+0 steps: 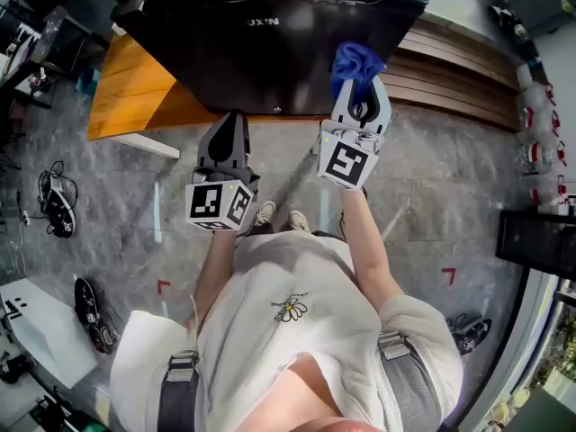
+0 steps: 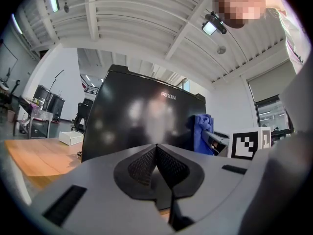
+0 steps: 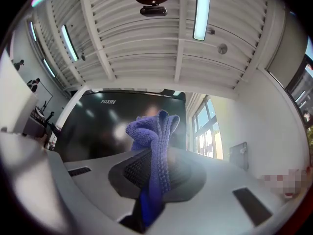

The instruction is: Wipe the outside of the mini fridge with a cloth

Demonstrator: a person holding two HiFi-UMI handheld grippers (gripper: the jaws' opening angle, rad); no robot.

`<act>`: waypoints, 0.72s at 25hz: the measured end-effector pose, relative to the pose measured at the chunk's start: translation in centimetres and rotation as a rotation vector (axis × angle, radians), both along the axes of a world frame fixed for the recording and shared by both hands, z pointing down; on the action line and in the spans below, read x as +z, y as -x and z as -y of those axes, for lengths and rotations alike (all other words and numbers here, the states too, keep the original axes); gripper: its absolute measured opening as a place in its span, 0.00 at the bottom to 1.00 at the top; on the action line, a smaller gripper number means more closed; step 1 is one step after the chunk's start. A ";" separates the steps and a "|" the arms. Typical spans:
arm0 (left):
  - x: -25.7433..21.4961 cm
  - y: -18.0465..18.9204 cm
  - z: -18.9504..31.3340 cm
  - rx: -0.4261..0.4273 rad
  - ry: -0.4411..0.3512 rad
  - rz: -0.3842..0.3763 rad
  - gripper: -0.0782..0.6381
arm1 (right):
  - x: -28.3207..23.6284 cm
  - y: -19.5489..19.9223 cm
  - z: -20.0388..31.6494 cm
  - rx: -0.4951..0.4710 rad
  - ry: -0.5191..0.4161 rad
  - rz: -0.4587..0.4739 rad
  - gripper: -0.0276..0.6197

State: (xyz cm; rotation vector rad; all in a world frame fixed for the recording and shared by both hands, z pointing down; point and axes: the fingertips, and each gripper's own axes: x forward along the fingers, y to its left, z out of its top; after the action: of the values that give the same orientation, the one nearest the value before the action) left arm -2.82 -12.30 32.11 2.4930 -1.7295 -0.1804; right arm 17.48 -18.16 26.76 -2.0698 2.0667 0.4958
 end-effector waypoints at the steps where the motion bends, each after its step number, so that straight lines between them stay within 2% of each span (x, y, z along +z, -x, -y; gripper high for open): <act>1: -0.1 -0.2 0.0 0.000 -0.001 0.000 0.12 | 0.0 -0.5 0.0 0.007 0.001 0.001 0.14; 9: 0.1 -1.1 0.0 0.002 0.003 -0.001 0.12 | 0.2 -3.7 0.0 0.069 0.016 -0.009 0.14; 11: 0.0 -1.2 0.0 0.002 0.000 0.000 0.12 | -0.2 -4.0 -0.1 0.074 -0.003 0.003 0.14; 18: 0.1 -0.4 0.2 -0.007 -0.001 -0.002 0.12 | 0.5 -4.8 0.0 0.099 0.034 -0.031 0.14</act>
State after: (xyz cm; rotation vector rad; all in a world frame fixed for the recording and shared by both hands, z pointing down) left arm -2.38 -12.46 32.16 2.4867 -1.7380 -0.1837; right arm 22.32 -18.20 27.25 -2.2065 2.0101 0.5151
